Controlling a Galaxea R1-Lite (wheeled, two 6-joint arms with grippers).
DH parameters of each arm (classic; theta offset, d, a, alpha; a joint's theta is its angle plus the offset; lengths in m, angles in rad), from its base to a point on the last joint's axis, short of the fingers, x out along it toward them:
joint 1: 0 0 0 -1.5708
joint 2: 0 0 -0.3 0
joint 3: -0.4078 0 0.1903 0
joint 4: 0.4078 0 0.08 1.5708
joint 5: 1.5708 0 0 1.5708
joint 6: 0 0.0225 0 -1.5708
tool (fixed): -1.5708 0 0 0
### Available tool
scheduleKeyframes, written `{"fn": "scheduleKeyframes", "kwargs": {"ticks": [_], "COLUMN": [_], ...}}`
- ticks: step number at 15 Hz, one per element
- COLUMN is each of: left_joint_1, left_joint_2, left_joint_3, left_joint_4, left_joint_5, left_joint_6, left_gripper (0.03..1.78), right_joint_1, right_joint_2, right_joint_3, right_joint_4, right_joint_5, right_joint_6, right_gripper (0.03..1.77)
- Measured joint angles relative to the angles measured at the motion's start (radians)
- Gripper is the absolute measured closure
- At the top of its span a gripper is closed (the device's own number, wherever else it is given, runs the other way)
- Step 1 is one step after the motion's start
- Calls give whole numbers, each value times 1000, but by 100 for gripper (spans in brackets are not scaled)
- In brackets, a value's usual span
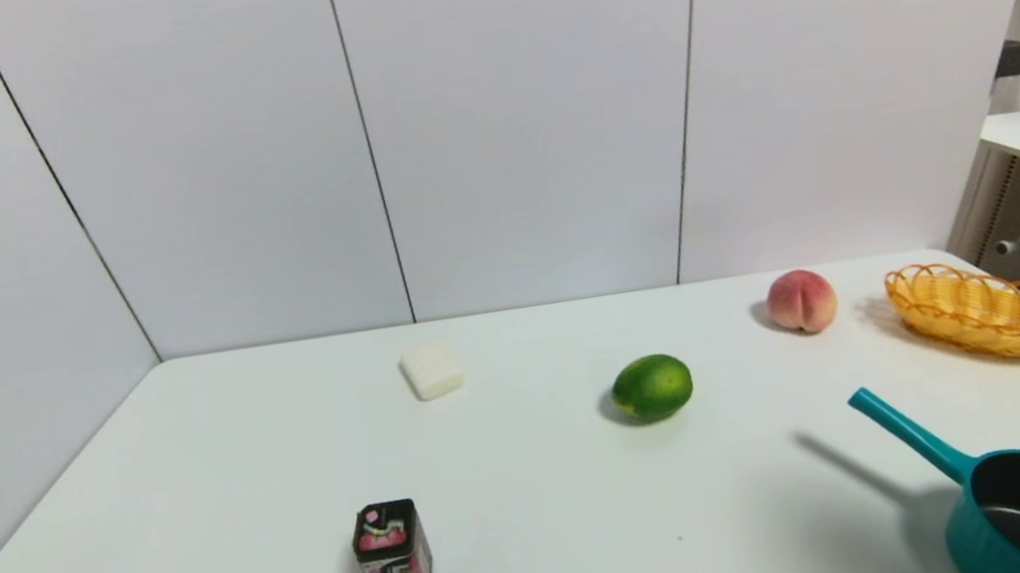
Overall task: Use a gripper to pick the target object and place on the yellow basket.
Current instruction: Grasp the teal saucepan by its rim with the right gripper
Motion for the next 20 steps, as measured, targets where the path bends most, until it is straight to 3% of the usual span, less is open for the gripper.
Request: {"fn": "scheduleKeyframes", "kwargs": {"ticks": [2, 4, 7, 11, 16, 20], "left_joint_1": [0, 0, 0, 0, 0, 0], "left_joint_2": [0, 0, 0, 0, 0, 0], "left_joint_3": [0, 0, 0, 0, 0, 0], "left_joint_4": [0, 0, 0, 0, 0, 0], "left_joint_5": [0, 0, 0, 0, 0, 0], "left_joint_6": [0, 0, 0, 0, 0, 0], "left_gripper": [12, 12, 12, 12, 12, 12], "right_joint_1": [-4, -9, -33, -69, -75, -80], "right_joint_2": [99, 178, 271, 394, 538, 637], "right_joint_3": [-55, -61, -27, -5, 42, 49], "right_joint_4": [188, 238, 237, 224, 77, 47], "right_joint_5": [-23, -93, -127, -127, -122, -121], "right_joint_6": [-21, -27, -25, -24, -30, -38], "right_gripper": [11, 11, 11, 11, 11, 11]}}
